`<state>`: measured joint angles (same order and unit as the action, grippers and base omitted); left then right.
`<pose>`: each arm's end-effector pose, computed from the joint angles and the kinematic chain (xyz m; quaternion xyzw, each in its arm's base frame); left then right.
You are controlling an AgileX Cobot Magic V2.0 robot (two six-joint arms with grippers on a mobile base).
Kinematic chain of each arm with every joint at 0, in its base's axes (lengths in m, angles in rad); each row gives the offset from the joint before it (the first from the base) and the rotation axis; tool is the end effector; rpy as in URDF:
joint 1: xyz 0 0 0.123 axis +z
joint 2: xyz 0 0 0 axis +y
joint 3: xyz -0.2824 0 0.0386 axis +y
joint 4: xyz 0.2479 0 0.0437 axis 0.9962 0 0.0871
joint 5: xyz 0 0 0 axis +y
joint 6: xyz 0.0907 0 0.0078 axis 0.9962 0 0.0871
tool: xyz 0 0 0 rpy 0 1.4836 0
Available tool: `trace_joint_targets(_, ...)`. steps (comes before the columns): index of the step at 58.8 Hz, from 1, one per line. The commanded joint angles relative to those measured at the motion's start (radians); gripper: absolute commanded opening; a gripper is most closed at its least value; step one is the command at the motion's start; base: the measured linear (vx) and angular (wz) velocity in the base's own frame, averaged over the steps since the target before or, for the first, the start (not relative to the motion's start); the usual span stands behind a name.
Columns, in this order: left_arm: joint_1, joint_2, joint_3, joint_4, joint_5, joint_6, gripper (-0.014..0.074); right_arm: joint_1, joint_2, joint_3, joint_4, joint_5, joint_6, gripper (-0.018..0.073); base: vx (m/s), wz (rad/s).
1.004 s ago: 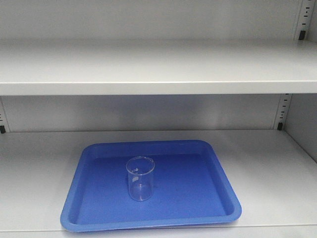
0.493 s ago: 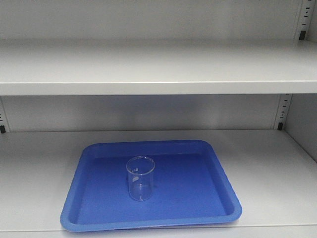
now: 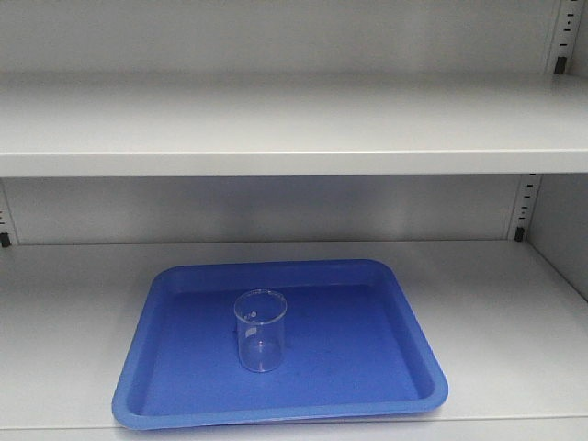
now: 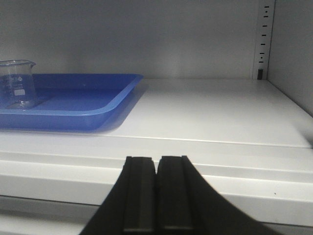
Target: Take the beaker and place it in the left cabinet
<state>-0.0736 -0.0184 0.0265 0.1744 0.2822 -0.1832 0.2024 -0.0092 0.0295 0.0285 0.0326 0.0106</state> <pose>0.0545 0.0004 0.1800 0.0071 0.7738 -0.0095 0.6334 0.0558 0.0115 0.2007 -0.0570 0.6925 0.0869 0.7139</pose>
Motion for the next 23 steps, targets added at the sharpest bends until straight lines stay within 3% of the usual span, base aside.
trace_joint_targets(1,0.0,-0.01,-0.011,0.0,-0.083,-0.004,0.0004,-0.008,-0.01,0.005,-0.009,-0.073,0.0,-0.0008,0.0,0.0)
trace_joint_targets(23,0.0,-0.01,-0.011,0.0,-0.083,-0.004,0.0004,-0.008,-0.01,0.005,-0.009,-0.073,0.0,-0.0008,0.0,0.0)
